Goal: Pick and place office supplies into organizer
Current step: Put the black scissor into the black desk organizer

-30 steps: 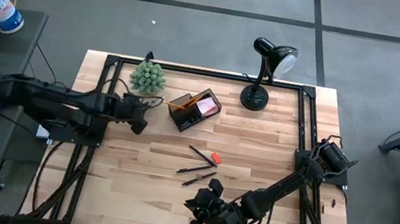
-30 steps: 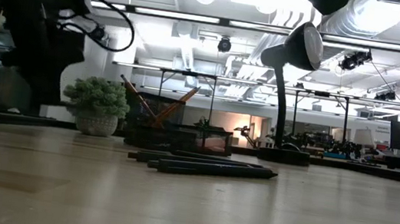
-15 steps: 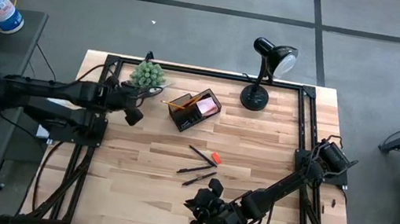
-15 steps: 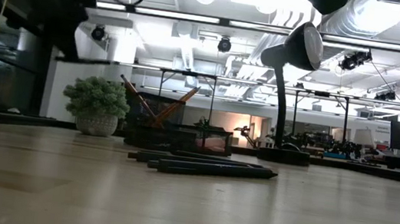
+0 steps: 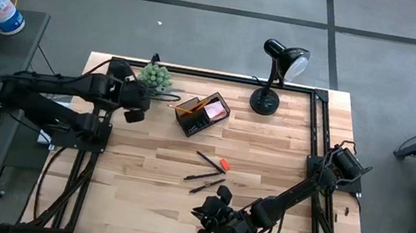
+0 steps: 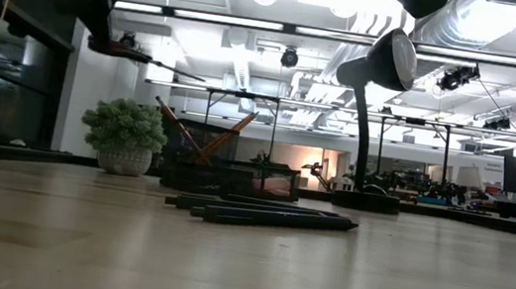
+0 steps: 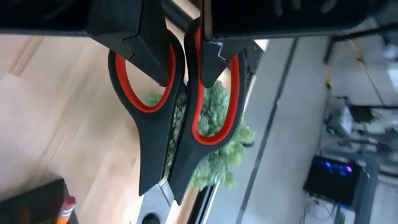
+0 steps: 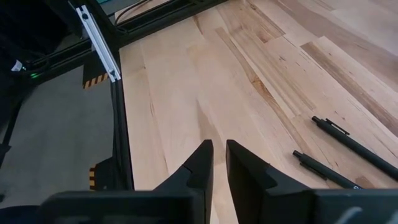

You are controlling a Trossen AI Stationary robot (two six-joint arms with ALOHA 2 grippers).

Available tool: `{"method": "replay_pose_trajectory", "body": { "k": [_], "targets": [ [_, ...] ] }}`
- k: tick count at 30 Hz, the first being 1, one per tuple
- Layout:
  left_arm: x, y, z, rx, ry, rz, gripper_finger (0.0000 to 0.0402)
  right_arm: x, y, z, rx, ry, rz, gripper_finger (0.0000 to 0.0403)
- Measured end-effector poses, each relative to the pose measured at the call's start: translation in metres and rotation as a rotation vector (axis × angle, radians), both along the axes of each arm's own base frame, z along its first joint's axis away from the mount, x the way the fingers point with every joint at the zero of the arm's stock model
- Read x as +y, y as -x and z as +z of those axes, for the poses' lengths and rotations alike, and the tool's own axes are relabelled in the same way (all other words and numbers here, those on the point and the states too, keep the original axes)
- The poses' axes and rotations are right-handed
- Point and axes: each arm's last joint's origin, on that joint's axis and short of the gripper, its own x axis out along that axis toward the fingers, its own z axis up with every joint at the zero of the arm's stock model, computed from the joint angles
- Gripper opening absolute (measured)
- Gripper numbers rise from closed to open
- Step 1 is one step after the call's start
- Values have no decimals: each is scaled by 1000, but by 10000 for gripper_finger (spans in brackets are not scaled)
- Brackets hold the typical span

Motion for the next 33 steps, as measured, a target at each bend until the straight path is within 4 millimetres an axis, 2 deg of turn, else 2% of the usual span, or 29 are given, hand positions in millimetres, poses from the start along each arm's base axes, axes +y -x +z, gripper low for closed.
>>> {"method": "replay_pose_trajectory", "body": {
  "k": [8, 17, 22, 33],
  "targets": [
    [6, -27, -3, 217, -14, -111, 32, 0, 0, 0, -2, -4, -5, 37],
    [-12, -59, -14, 408, -97, -264, 32, 0, 0, 0, -2, -5, -5, 37],
    [-17, -72, -23, 566, -176, -280, 33, 0, 0, 0, -2, -6, -6, 40],
    [-22, -91, -38, 763, -327, -358, 33, 0, 0, 0, -7, -13, -7, 35]
  ]
}}
